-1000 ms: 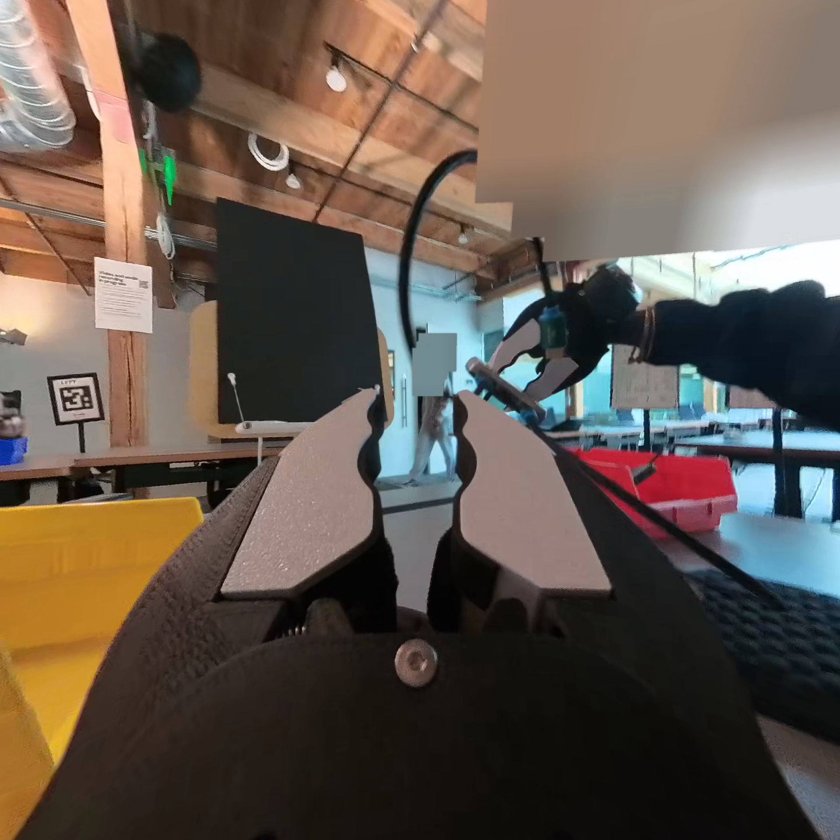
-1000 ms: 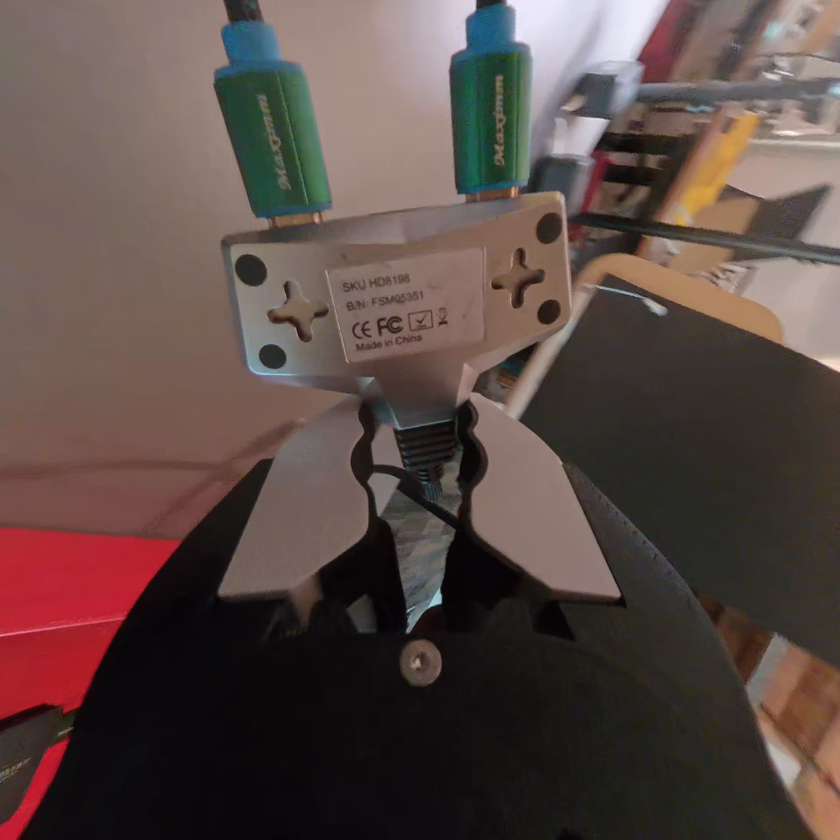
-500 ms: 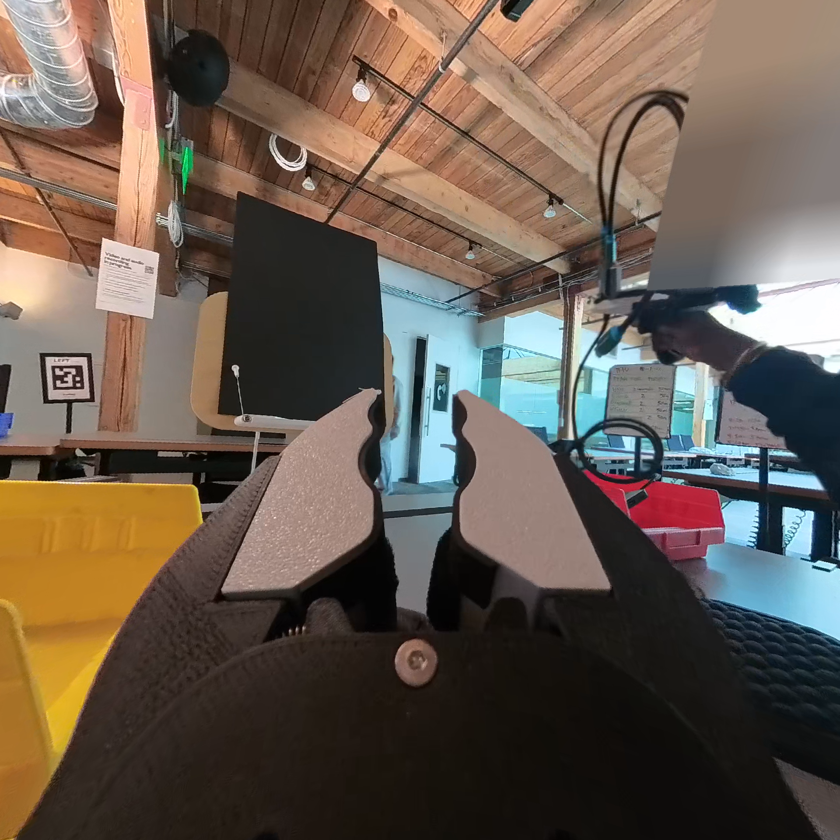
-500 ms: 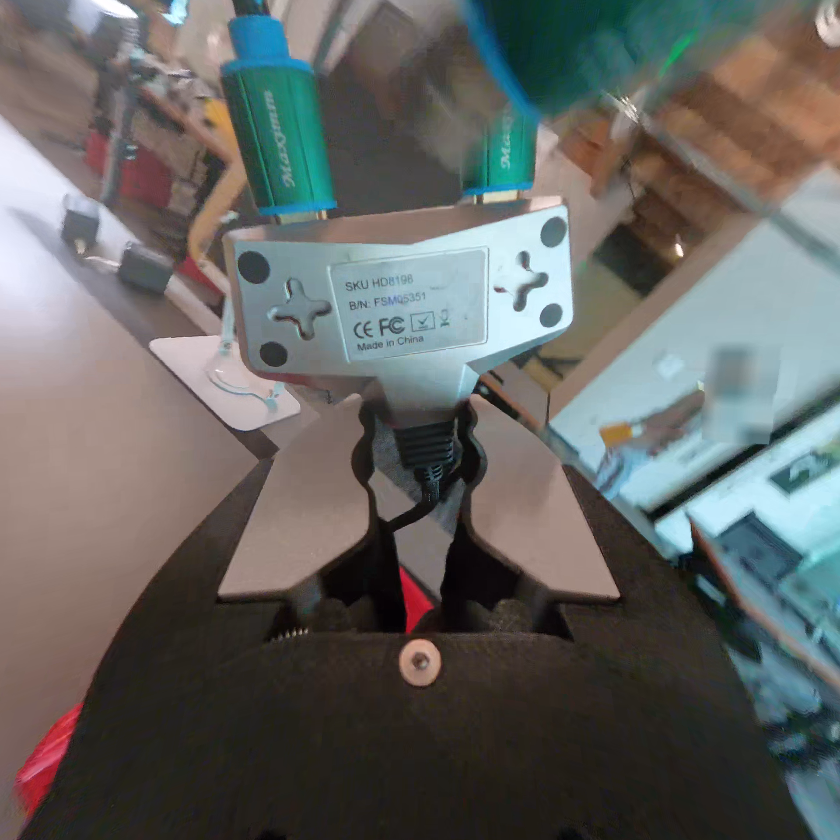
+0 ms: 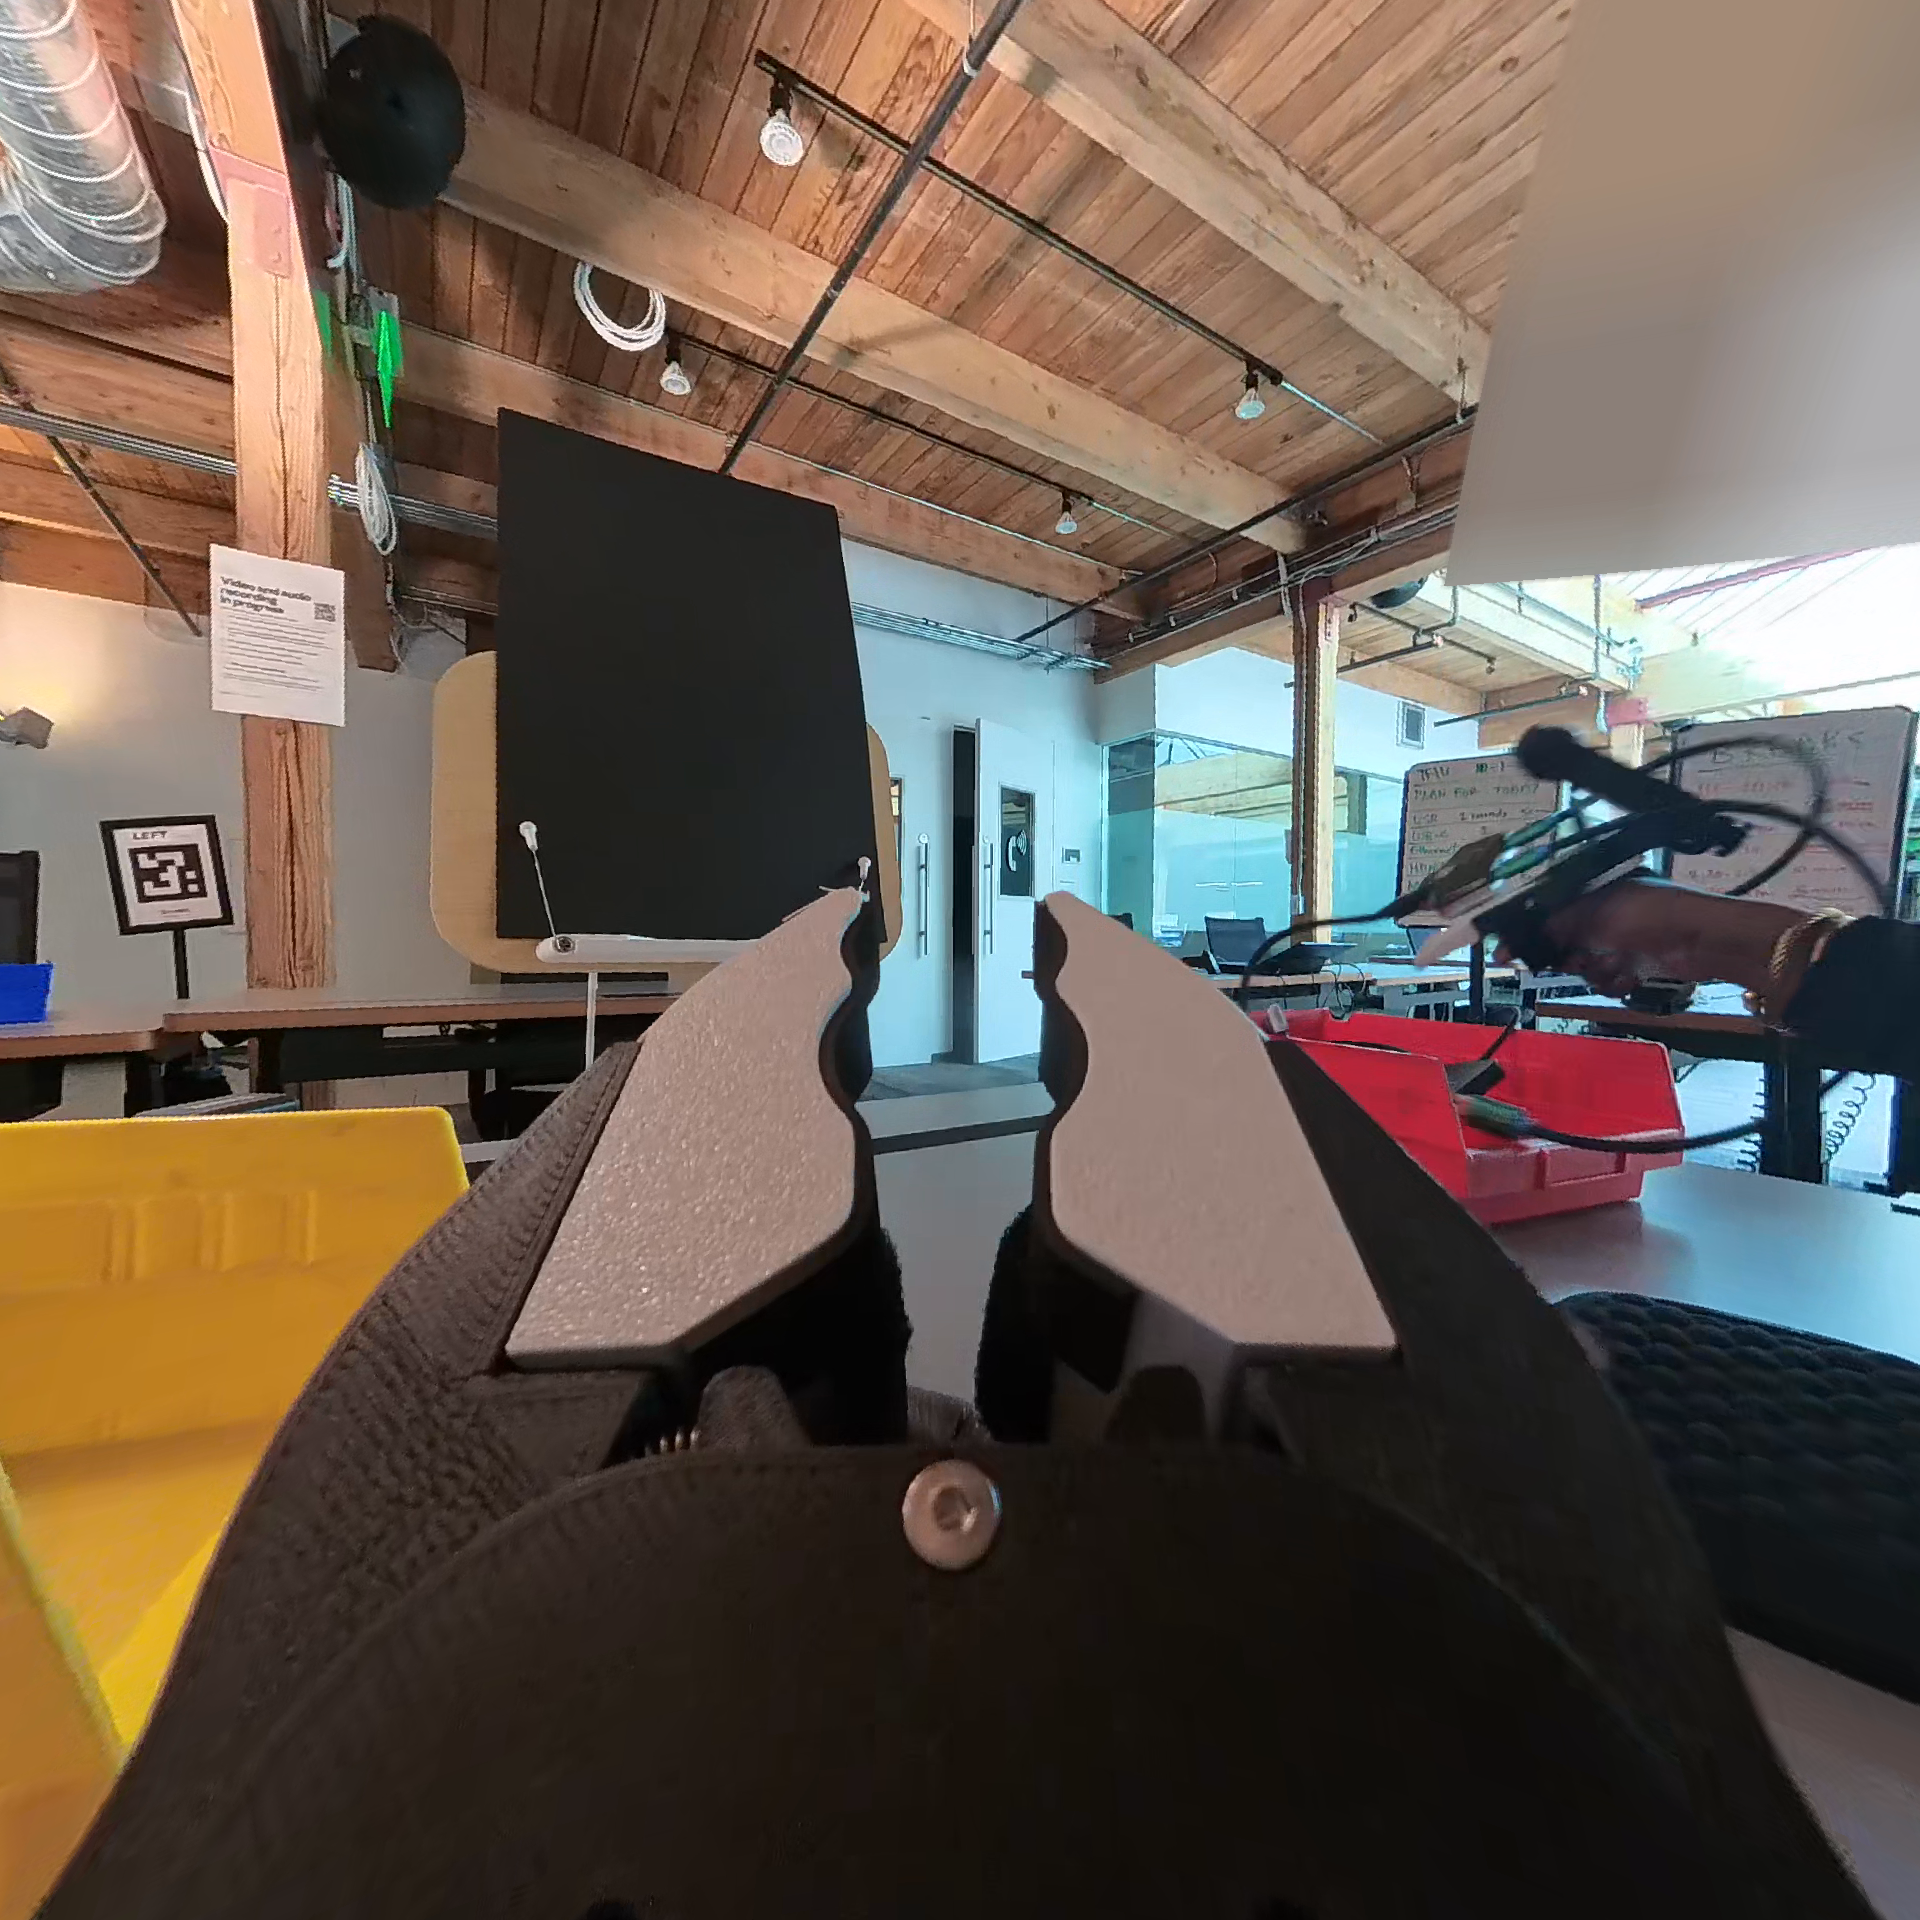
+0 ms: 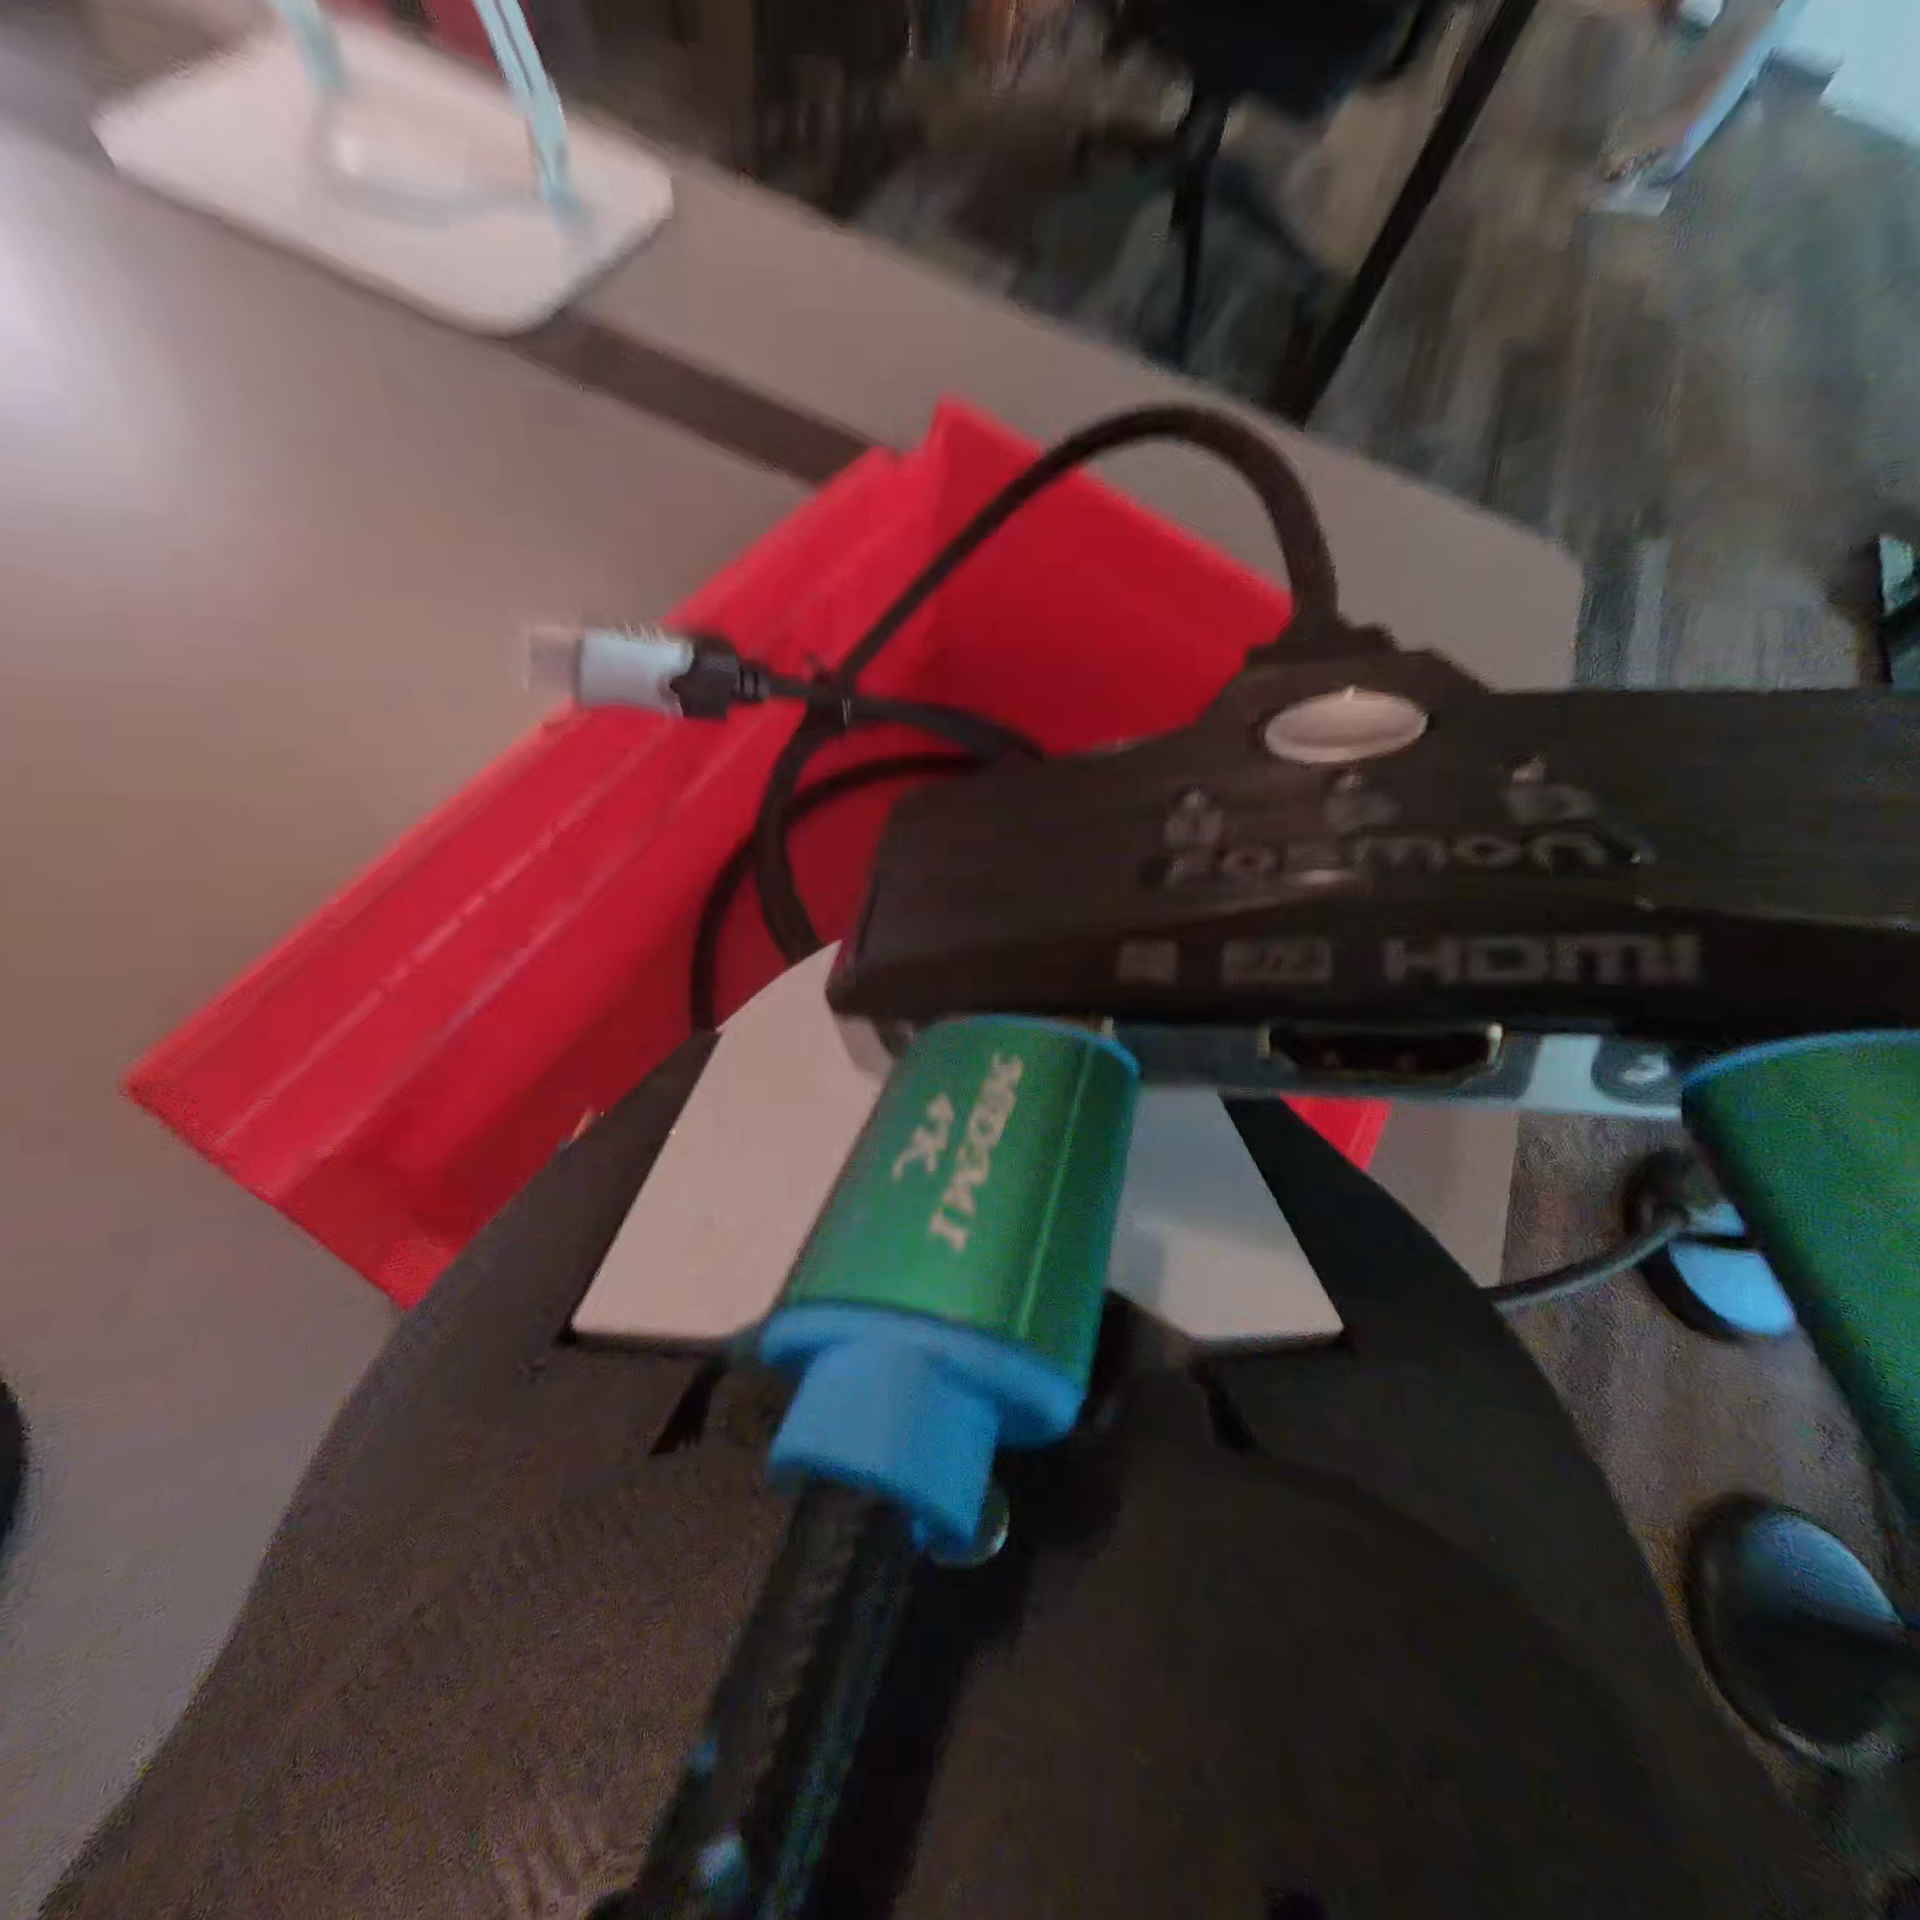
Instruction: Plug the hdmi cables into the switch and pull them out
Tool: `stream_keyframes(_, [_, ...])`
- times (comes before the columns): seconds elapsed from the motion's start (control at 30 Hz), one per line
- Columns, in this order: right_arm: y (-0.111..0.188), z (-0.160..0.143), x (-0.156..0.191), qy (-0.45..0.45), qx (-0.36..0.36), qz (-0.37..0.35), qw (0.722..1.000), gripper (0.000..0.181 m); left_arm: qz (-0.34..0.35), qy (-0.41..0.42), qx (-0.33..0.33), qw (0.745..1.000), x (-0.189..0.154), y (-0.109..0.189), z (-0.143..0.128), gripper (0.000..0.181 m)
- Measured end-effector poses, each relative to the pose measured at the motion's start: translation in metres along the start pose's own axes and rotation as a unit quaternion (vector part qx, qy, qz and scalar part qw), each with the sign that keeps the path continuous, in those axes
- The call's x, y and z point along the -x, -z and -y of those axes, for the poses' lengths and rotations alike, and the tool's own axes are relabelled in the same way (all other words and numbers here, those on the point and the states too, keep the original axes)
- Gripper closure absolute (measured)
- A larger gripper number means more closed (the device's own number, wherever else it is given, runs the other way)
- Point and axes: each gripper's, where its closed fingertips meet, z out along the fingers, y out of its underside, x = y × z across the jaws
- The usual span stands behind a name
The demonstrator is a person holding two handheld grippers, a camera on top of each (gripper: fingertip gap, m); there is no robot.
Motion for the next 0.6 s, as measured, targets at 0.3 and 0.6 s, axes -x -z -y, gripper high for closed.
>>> stream_keyframes(0.3, [-0.033, -0.069, 0.009, 0.097, 0.286, 0.020, 0.953, 0.180, -0.014, 0.004, 0.011, 1.000, -0.004, -0.001, -0.004, 0.154])
stream_keyframes(0.6, [0.079, -0.120, 0.028, 0.143, 0.570, 0.099, 0.803, 0.152, -0.025, 0.006, 0.019, 0.999, -0.008, -0.002, -0.007, 0.154])
